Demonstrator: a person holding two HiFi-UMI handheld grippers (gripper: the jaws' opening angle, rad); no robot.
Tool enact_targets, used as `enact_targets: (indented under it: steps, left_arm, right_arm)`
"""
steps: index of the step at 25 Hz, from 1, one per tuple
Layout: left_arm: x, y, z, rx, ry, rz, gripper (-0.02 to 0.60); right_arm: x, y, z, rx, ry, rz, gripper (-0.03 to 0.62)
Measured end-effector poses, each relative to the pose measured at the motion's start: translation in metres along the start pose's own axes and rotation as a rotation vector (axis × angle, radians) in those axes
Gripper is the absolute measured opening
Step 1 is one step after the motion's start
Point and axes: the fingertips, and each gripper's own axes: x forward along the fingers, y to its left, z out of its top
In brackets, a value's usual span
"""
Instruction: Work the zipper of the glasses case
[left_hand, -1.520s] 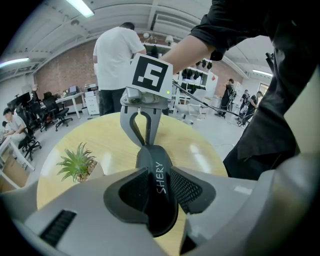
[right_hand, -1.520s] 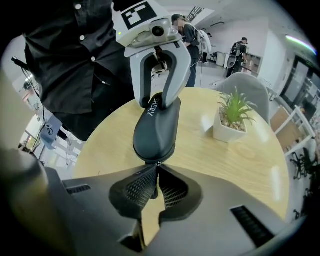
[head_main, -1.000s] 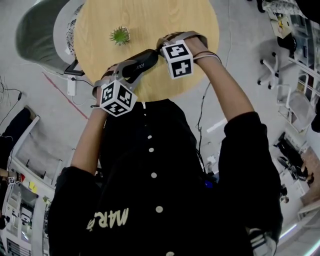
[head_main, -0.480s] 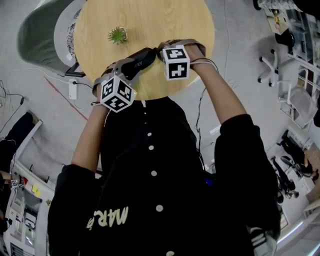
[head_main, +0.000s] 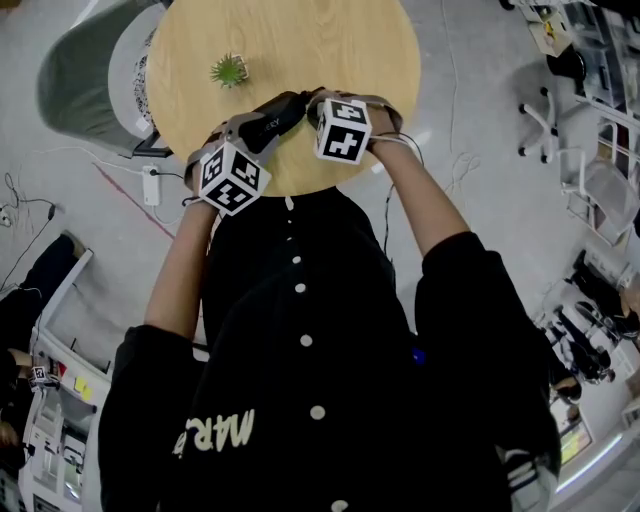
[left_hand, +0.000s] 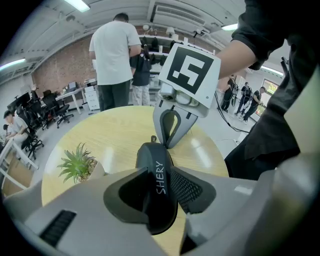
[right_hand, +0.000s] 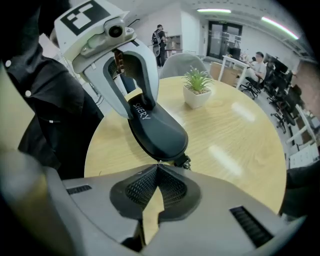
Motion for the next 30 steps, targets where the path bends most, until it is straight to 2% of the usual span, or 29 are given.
enact_targets:
  steps: [11,23,30]
  left_arm:
    - [0.001,0.001,-0.001,-0.045,0.071,-0.053,0.137]
    - [0.001,0.008,-0.001,-0.151,0.173,-0.197,0.124]
    - [0.001,0.007,0.0,-0.14,0.18,-0.208,0.124]
  right_arm:
    - [0.012,0.034,0.02,0.238,-0.117,-0.016,0.006]
    - [0.023,0.053,0.052,0.527,-0.244,-0.029,0.006]
    - [0.028,0.066,0.073,0.596,-0.287,-0.031,0.006]
